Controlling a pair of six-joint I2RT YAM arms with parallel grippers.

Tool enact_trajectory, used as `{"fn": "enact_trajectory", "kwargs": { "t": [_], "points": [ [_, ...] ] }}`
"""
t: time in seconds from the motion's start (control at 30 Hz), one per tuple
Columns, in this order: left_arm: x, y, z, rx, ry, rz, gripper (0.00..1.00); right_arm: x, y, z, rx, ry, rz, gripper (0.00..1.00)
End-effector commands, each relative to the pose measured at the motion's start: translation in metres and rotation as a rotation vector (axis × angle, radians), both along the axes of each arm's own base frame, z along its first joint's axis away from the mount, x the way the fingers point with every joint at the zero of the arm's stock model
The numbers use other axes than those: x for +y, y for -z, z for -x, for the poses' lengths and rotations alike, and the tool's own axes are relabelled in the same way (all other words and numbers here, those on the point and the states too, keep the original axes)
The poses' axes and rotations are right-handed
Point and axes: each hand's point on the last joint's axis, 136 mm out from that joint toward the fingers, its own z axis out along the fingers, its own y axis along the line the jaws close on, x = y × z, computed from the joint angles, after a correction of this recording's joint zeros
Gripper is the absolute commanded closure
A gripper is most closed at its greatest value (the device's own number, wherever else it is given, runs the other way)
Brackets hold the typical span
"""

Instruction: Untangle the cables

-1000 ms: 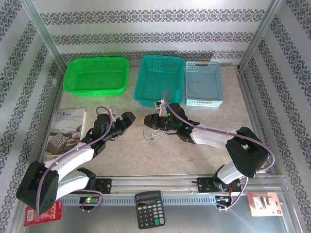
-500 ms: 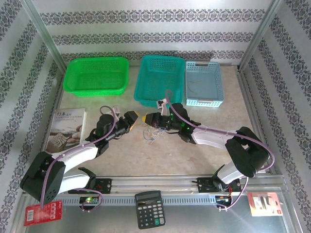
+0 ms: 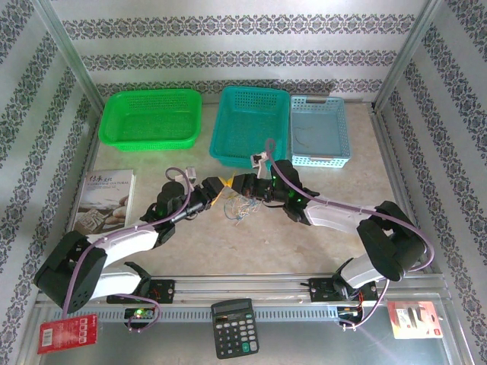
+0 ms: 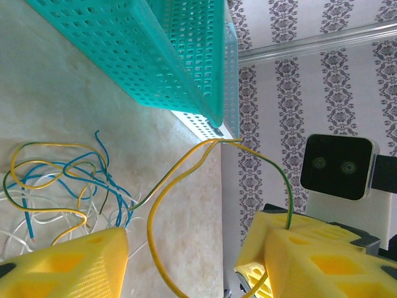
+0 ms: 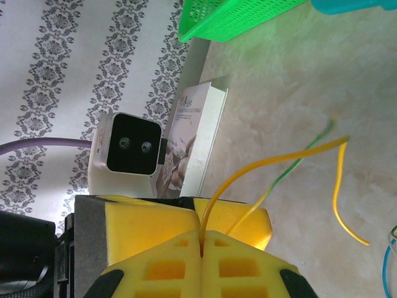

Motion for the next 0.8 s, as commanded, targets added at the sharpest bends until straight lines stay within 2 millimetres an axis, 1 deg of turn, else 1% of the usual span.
{"fn": "enact_trajectory", "kwargs": {
  "t": [0.0,0.13,0.23,0.3,0.43,0.47,0.57,0.77],
  "points": [
    [-0.011,-0.011,0.004,-0.040,0.029,0.049,0.48,-0.001,-0.017,0.002,-0.035,-0.008,-0.046,1.00],
    [-0.015,-0.016,-0.001,-0.051,0.026,0.070,0.62,-0.003,-0.016,0.003,-0.030,-0.004,-0.047,1.00],
    [-0.018,-0.016,-0.002,-0.051,0.034,0.069,0.75,-0.006,-0.019,0.003,-0.036,0.003,-0.054,1.00],
    [-0.017,-0.011,-0.002,-0.044,0.030,0.059,0.85,-0.010,-0.023,0.002,-0.041,0.014,-0.059,1.00],
    [-0.010,-0.001,-0.002,-0.038,-0.004,0.034,0.98,-0.025,-0.031,-0.003,-0.053,0.052,-0.072,1.00],
    [-0.007,0.001,-0.002,-0.038,-0.018,0.026,1.00,-0.028,-0.031,-0.004,-0.055,0.060,-0.072,1.00],
    [0.002,0.000,-0.002,-0.062,-0.058,0.018,1.00,-0.035,-0.032,-0.005,-0.055,0.079,-0.070,1.00],
    [0.007,-0.022,-0.001,-0.145,-0.077,0.004,1.00,-0.039,-0.030,-0.009,-0.060,0.107,-0.066,1.00]
  ]
}}
